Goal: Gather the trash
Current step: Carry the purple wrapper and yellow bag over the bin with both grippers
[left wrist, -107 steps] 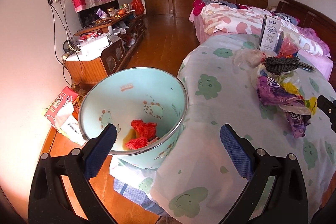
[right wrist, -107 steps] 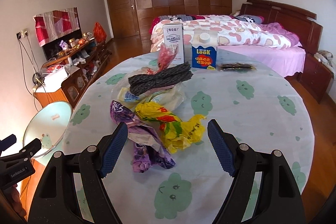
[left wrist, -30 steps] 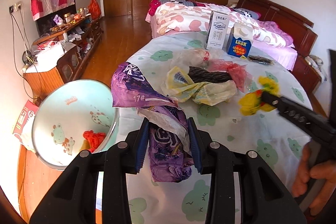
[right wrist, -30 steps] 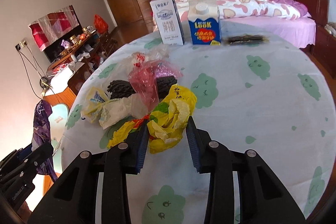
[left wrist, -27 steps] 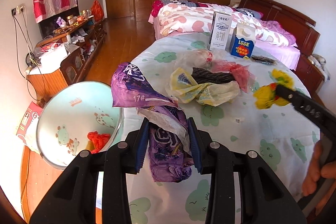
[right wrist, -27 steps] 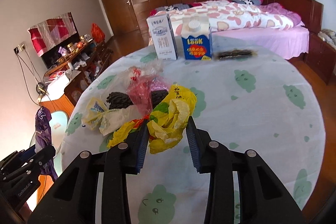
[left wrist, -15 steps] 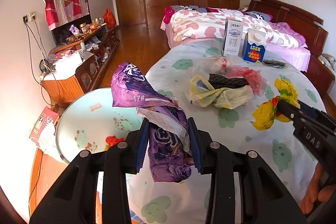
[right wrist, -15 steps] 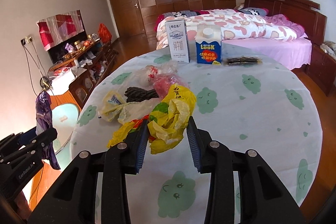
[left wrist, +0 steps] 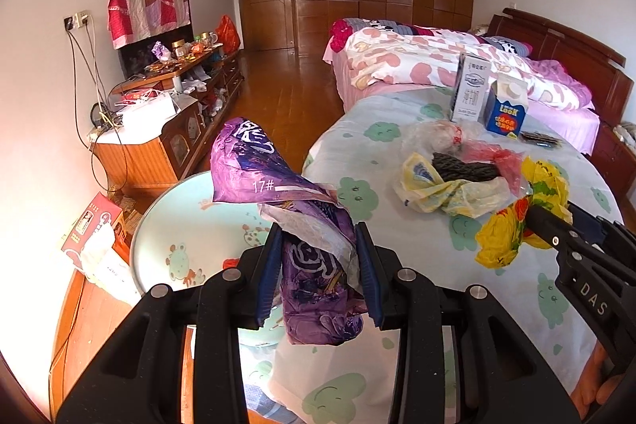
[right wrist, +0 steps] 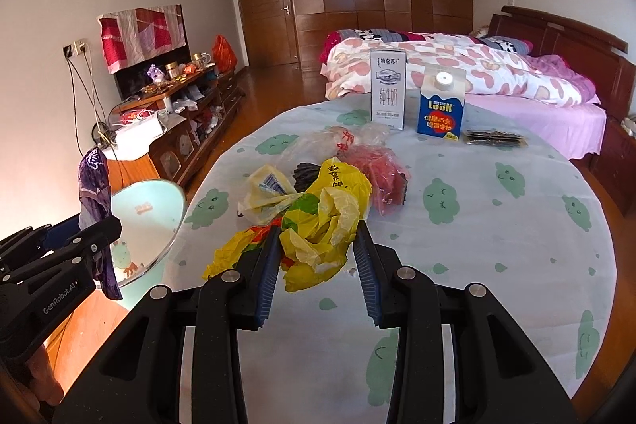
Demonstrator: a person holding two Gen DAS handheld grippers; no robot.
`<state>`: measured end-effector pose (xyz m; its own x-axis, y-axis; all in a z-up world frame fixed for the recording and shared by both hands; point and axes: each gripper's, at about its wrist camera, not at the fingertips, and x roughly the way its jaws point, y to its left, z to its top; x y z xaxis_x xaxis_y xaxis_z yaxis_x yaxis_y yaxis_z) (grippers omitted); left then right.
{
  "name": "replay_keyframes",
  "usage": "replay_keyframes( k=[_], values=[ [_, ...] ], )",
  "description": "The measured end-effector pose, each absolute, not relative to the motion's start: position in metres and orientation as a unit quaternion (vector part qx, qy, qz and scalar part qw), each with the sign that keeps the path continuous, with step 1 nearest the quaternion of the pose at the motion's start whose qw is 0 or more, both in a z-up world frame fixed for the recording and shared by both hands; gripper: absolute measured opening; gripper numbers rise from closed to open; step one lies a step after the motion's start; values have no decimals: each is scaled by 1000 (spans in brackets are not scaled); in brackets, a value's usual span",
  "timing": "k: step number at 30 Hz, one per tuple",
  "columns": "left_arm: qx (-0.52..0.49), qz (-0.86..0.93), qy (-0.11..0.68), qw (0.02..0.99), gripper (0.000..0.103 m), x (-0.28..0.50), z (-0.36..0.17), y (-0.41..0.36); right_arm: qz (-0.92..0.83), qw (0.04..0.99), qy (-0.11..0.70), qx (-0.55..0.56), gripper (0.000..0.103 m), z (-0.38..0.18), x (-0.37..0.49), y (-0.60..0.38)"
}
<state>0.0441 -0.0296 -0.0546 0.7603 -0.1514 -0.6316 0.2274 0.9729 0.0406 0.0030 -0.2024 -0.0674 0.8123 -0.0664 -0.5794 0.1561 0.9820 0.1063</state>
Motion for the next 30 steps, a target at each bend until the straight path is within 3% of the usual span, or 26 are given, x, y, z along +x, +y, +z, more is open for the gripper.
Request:
replay_keyframes(
  k=[30],
  values=[
    [13, -25, 344, 938, 36, 98, -58, 49, -3, 949, 316, 18, 38, -63, 58, -110]
  ],
)
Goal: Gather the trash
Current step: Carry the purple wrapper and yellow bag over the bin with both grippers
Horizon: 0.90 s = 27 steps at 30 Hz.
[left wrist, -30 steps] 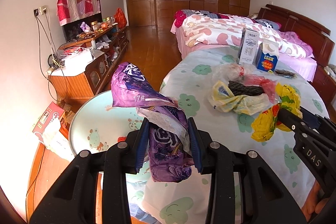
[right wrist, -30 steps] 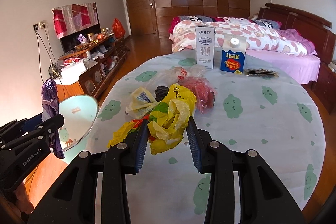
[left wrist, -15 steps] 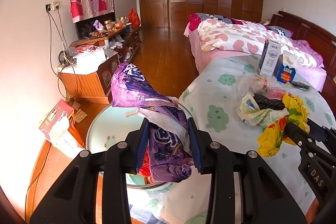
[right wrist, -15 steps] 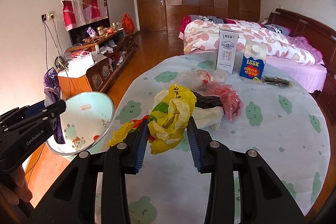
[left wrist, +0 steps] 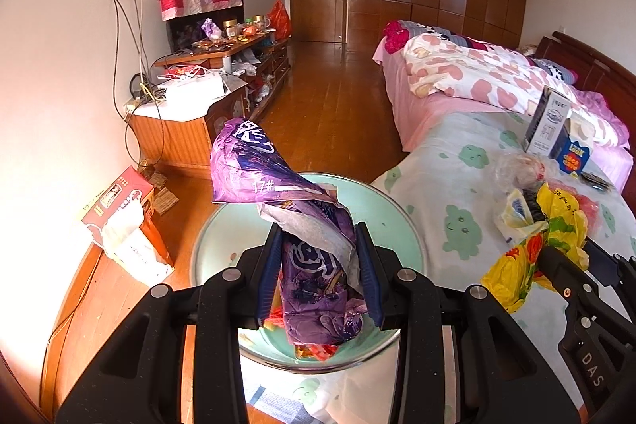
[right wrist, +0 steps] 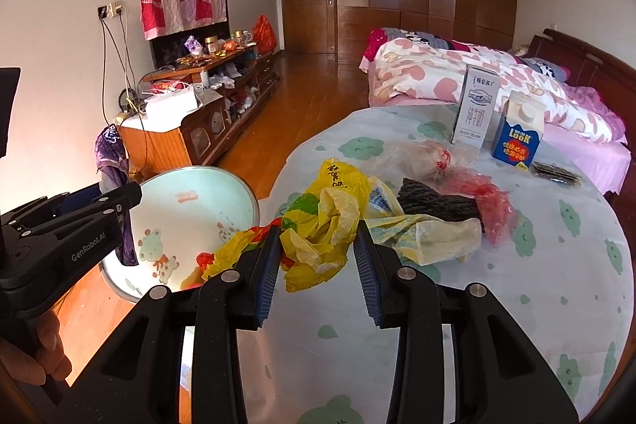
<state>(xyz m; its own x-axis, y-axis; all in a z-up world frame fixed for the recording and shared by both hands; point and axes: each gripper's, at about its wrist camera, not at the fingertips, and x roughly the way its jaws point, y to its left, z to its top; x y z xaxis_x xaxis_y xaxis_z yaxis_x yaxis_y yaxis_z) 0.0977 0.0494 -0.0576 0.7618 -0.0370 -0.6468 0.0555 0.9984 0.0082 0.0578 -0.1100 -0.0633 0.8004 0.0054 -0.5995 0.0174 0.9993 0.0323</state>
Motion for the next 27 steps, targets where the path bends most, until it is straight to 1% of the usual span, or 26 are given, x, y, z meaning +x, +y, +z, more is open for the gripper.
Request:
replay_keyframes(
  k=[13, 27],
  values=[
    [-5, 6, 369, 930, 36, 116, -73, 81, 38, 941, 336, 7, 38, -74, 95, -66],
    [-33, 12, 399, 916, 36, 131, -94, 102, 46, 926, 376, -4, 38, -102, 136, -37]
  ],
)
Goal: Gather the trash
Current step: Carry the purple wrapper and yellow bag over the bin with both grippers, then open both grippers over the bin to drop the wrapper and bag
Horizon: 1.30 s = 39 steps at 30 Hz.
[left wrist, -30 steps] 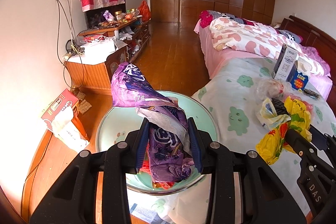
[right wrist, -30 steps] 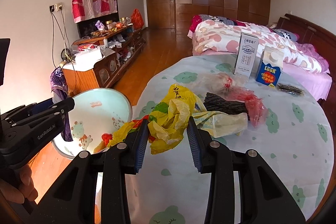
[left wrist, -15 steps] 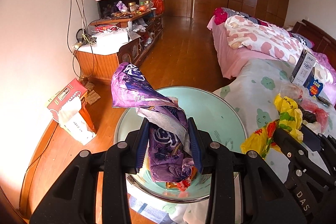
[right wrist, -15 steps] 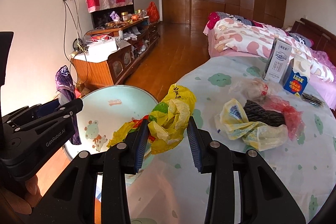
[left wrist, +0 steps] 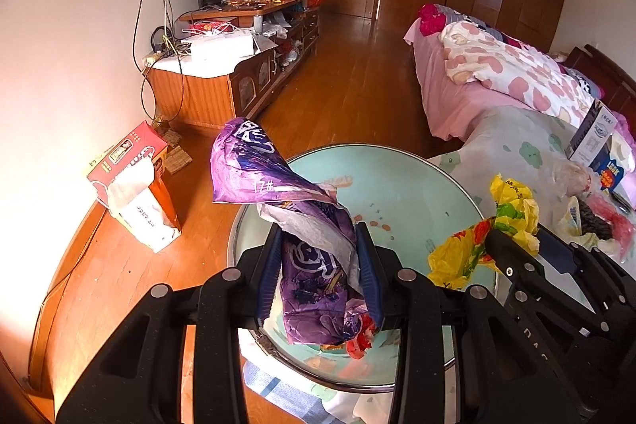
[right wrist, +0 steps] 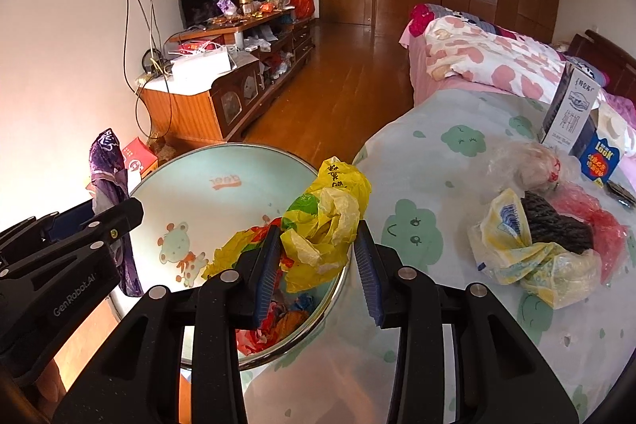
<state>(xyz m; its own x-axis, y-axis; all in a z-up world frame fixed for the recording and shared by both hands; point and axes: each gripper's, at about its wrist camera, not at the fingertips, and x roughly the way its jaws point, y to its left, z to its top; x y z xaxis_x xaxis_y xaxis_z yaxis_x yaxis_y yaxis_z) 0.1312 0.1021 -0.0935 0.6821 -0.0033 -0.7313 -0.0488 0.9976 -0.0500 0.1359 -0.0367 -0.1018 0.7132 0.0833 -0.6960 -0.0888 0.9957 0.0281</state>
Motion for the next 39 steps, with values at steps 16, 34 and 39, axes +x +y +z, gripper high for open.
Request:
replay_keyframes(
  k=[16, 34, 39],
  values=[
    [-29, 2, 409, 912, 36, 133, -102, 96, 56, 920, 388, 14, 52, -116, 151, -42],
    [13, -7, 396, 918, 56, 124, -96, 74, 8, 936, 349, 48, 59, -100, 115, -86],
    [22, 4, 383, 923, 67, 120, -90, 70, -4, 938, 342, 55, 59, -98, 106, -97]
  ],
)
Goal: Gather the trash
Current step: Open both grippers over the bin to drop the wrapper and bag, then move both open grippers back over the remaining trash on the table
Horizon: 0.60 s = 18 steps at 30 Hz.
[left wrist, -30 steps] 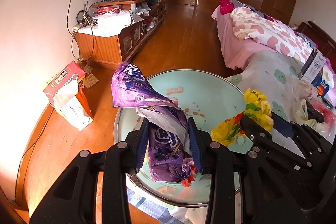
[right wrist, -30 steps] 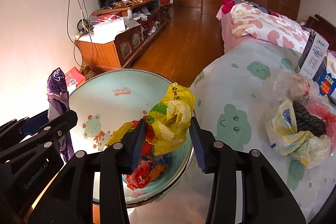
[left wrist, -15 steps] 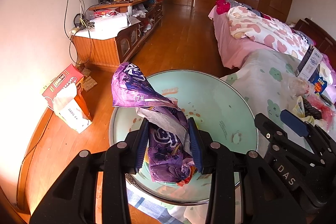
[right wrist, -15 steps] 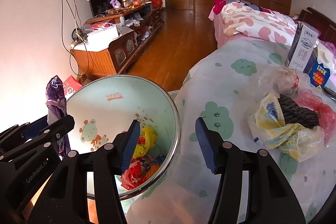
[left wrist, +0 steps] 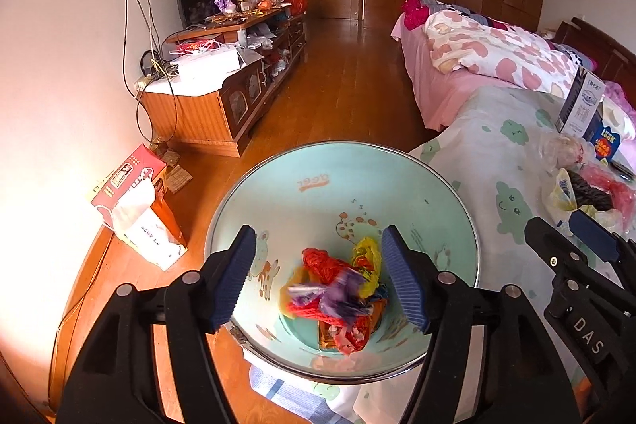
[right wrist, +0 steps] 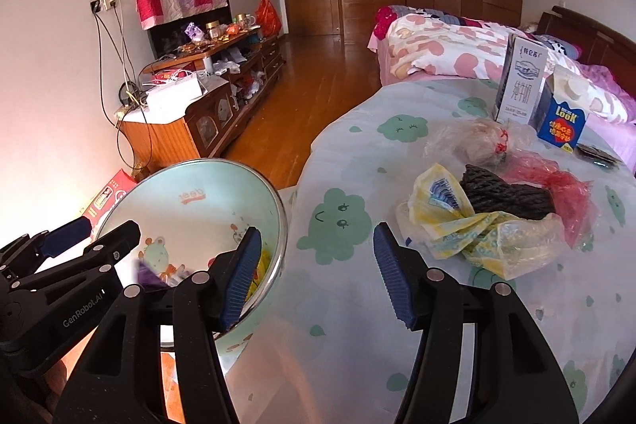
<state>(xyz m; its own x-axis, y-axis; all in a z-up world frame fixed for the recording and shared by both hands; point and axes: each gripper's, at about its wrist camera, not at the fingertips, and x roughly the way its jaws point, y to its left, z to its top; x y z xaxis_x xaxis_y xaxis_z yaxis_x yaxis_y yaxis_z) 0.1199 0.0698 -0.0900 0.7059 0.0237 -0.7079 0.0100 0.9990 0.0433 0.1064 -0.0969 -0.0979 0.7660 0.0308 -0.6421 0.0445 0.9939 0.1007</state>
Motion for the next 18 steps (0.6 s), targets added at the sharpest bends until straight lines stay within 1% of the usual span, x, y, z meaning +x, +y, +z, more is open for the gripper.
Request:
replay_keyframes(
  k=[4, 6, 9, 10, 11, 18],
  values=[
    [26, 5, 377, 926, 70, 117, -86, 67, -11, 940, 337, 60, 61, -96, 100, -103],
    [27, 8, 373, 928, 76, 115, -83, 66, -15, 941, 332, 62, 63, -93, 94, -106],
    [30, 16, 366, 930, 86, 111, -80, 65, -24, 943, 326, 60, 70, -92, 88, -111],
    [30, 20, 365, 931, 91, 110, -79, 65, -27, 944, 324, 62, 73, -91, 85, -114],
    [30, 23, 363, 931, 93, 109, -78, 64, -29, 944, 323, 63, 74, -90, 84, -114],
    [42, 22, 356, 933, 95, 101, -74, 51, -53, 943, 321, 73, 76, -86, 73, -136]
  ],
)
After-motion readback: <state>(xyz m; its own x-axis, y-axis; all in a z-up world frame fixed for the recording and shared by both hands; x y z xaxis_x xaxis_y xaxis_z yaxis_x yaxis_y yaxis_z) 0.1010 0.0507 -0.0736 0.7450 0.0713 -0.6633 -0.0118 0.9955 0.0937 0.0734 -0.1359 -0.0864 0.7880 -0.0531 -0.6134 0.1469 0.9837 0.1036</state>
